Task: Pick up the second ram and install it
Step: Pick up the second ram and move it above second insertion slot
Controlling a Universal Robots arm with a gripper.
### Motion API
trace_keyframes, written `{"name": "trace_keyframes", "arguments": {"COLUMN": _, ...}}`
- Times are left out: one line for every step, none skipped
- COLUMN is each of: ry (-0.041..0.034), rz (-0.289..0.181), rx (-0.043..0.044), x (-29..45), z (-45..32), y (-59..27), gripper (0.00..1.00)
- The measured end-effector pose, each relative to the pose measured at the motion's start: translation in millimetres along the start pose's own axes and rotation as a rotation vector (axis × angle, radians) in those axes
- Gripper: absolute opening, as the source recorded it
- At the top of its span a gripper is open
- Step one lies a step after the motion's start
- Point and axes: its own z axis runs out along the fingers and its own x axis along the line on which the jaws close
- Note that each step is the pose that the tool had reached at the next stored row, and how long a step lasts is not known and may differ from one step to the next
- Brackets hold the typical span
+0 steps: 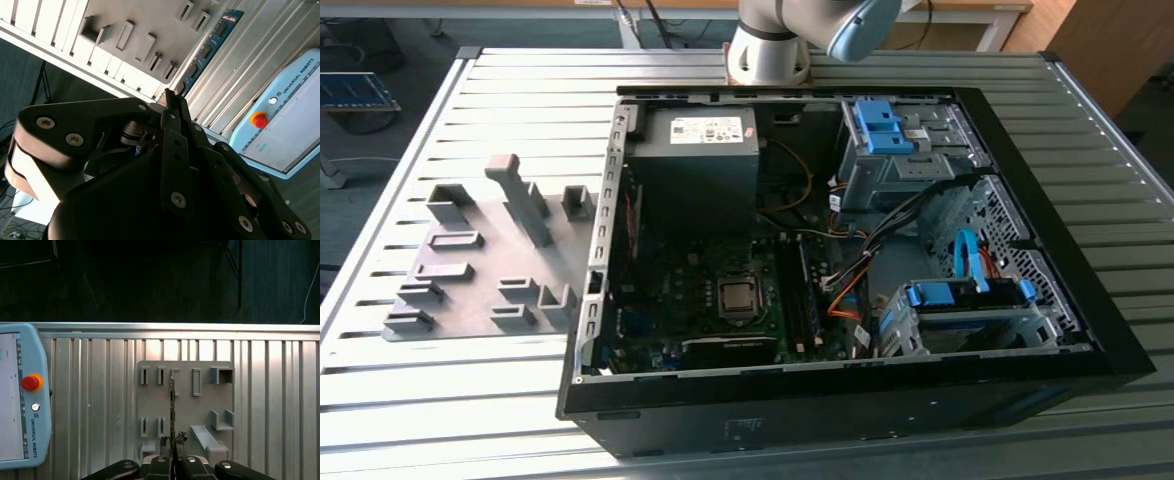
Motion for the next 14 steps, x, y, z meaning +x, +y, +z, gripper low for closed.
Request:
{"name": "trace_keyframes", "arguments": {"ry": 0.0, "rz": 0.0, "rx": 0.0001, "x": 0.0, "z": -0.6, "y": 0.0, "gripper": 0.14}}
{"name": "trace_keyframes", "arguments": {"ry": 0.0, "rz": 0.0, "rx": 0.0, "x": 0.0, "z": -1.3, "y": 0.0, "gripper": 0.14}}
{"name": "trace_keyframes", "arguments": {"ry": 0.0001, "rz": 0.0, "rx": 0.0, "x": -0.1, "z": -1.8, "y": 0.0, "gripper": 0.14}}
{"name": "trace_keyframes", "arguments": {"ry": 0.0, "rz": 0.0, "rx": 0.0001, "x": -0.1, "z": -1.8, "y": 0.0, "gripper": 0.14}}
{"name": "trace_keyframes", "arguments": {"ry": 0.0, "rz": 0.0, "rx": 0.0001, "x": -0.1, "z": -1.8, "y": 0.0, "gripper": 0.14}}
{"name": "trace_keyframes", "arguments": {"ry": 0.0, "rz": 0.0, "rx": 0.0001, "x": -0.1, "z": -1.8, "y": 0.0, "gripper": 0.14}}
{"name": "trace_keyframes", "arguments": {"ry": 0.0, "rz": 0.0, "rx": 0.0001, "x": -0.1, "z": -1.9, "y": 0.0, "gripper": 0.14}}
{"name": "trace_keyframes", "arguments": {"ry": 0.0002, "rz": 0.0, "rx": -0.0001, "x": -0.2, "z": -2.0, "y": -0.2, "gripper": 0.14}}
{"name": "trace_keyframes", "arguments": {"ry": 0.0003, "rz": 0.0, "rx": -0.0002, "x": -0.2, "z": -2.1, "y": -0.8, "gripper": 0.14}}
{"name": "trace_keyframes", "arguments": {"ry": 0.0001, "rz": 0.0, "rx": -0.0001, "x": -0.1, "z": -2.0, "y": -1.5, "gripper": 0.14}}
{"name": "trace_keyframes", "arguments": {"ry": 0.0, "rz": 0.0, "rx": 0.0001, "x": -0.1, "z": -1.9, "y": -2.4, "gripper": 0.14}}
{"name": "trace_keyframes", "arguments": {"ry": 0.0001, "rz": 0.0, "rx": 0.0, "x": -0.1, "z": -1.9, "y": -3.4, "gripper": 0.14}}
{"name": "trace_keyframes", "arguments": {"ry": 0.0001, "rz": 0.0, "rx": 0.0, "x": -0.1, "z": -1.9, "y": -4.4, "gripper": 0.14}}
{"name": "trace_keyframes", "arguments": {"ry": 0.0001, "rz": 0.0, "rx": 0.0, "x": -0.1, "z": -1.9, "y": -5.6, "gripper": 0.14}}
